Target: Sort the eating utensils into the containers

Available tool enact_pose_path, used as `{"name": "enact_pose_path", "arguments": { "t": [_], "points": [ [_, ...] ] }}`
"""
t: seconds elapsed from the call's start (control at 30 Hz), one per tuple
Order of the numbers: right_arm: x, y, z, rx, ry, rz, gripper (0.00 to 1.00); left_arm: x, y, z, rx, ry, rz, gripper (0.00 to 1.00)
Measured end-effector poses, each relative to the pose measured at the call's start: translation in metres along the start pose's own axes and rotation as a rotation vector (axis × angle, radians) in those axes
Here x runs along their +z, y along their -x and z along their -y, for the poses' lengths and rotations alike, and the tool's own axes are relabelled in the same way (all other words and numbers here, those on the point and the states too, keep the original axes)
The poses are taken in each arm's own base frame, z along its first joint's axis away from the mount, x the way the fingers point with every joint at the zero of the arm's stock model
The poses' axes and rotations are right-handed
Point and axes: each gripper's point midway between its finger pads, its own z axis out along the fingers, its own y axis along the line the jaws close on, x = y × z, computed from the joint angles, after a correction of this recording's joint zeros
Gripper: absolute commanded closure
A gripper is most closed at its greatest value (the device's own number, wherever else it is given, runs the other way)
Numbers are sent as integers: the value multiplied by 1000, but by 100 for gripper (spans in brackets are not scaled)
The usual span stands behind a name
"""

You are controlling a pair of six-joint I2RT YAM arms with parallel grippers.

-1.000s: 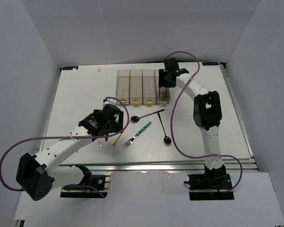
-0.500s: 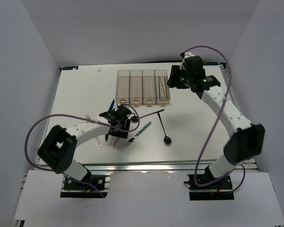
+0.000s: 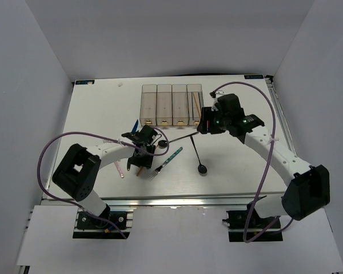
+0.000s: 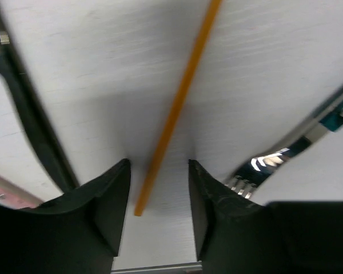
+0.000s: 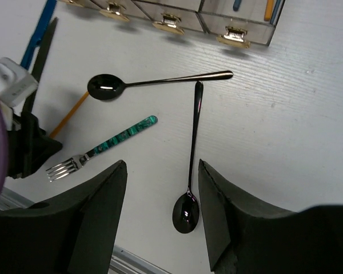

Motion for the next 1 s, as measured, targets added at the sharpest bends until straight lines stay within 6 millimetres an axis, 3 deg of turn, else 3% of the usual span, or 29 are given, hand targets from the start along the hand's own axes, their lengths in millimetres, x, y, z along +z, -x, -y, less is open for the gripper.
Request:
{"name": "enact_pose_path", "arguments": {
  "t": [0.07,0.13,0.3,0.33,0.43,0.6,0.73,0.87,1.0],
  "points": [
    [-8,6,-4,0,12,29,42,1,0,7,-1,-42,-9,52],
    [-18,13,-9,0,30,63,42,2,0,12,2,-63,-20,68],
    [-36,22,-16,-3,56,114,42,3,3,17,5,-82,-31,81],
    [-39,24,-17,-4,60,122,42,3,3,18,3,-83,-32,88],
    [-48,27,-20,-8,73,147,40,3,3,18,-2,-80,-39,98],
    [-64,32,-29,-9,117,193,31,3,5,15,-10,-54,-46,100],
    [-58,15,-42,19,222,177,11,1,5,10,-15,-18,-41,100],
    [-35,-17,-50,89,322,111,11,-8,6,8,-29,-21,-14,100],
    [-18,-42,-60,190,420,102,11,-42,29,13,-66,-88,121,100]
  ]
}}
